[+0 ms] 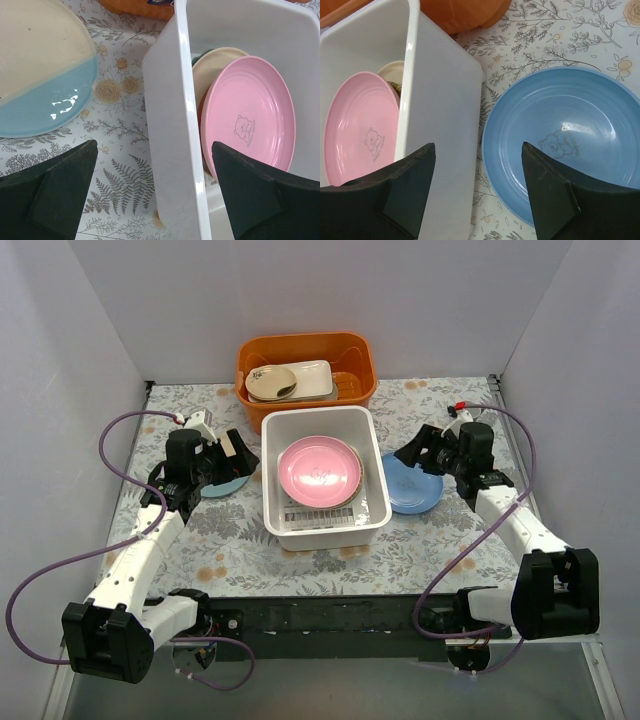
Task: Place the plates into the plastic bin on the countertop
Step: Place the plate in the plastic bin.
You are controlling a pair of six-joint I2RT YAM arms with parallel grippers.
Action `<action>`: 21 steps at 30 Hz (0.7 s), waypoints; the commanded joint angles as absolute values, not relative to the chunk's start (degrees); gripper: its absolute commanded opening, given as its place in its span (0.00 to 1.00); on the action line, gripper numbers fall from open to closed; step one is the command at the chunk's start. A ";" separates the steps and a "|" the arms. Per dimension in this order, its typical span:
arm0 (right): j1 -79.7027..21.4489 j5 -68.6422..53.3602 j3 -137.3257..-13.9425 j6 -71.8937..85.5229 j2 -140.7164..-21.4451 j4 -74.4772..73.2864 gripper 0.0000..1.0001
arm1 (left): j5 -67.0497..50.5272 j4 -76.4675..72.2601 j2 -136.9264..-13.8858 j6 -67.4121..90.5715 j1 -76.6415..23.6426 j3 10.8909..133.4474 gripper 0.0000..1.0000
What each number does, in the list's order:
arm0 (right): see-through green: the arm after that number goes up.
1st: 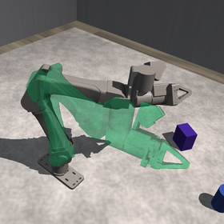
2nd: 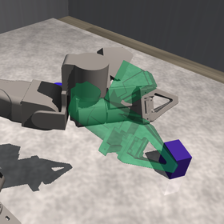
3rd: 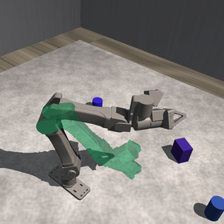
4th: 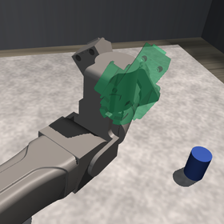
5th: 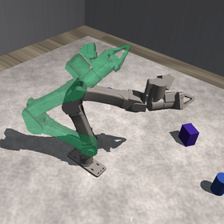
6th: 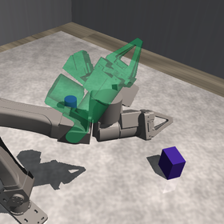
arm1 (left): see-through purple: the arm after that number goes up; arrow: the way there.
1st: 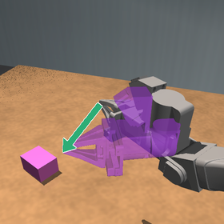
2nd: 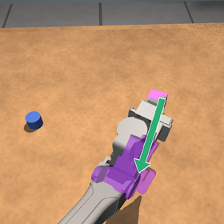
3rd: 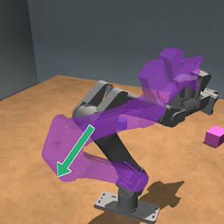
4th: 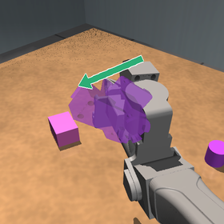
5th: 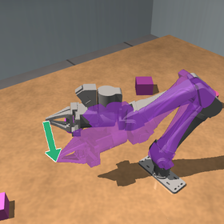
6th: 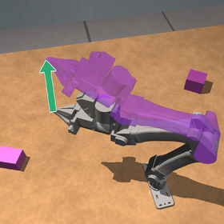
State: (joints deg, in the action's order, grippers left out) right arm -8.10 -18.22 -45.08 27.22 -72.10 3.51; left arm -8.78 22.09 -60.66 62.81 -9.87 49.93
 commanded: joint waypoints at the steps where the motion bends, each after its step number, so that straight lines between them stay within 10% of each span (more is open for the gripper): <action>1: -5.81 -20.48 -42.72 26.81 -71.98 6.15 0.77 | -8.96 21.97 -60.29 62.05 -9.67 50.01 0.98; 21: 4.66 -21.27 -37.09 23.38 -72.60 3.96 0.71 | -8.88 22.06 -60.47 61.96 -9.67 49.92 0.98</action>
State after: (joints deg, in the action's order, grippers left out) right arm 3.88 -21.54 -37.60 25.45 -72.16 3.73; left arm -8.78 22.24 -60.69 62.81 -9.87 49.93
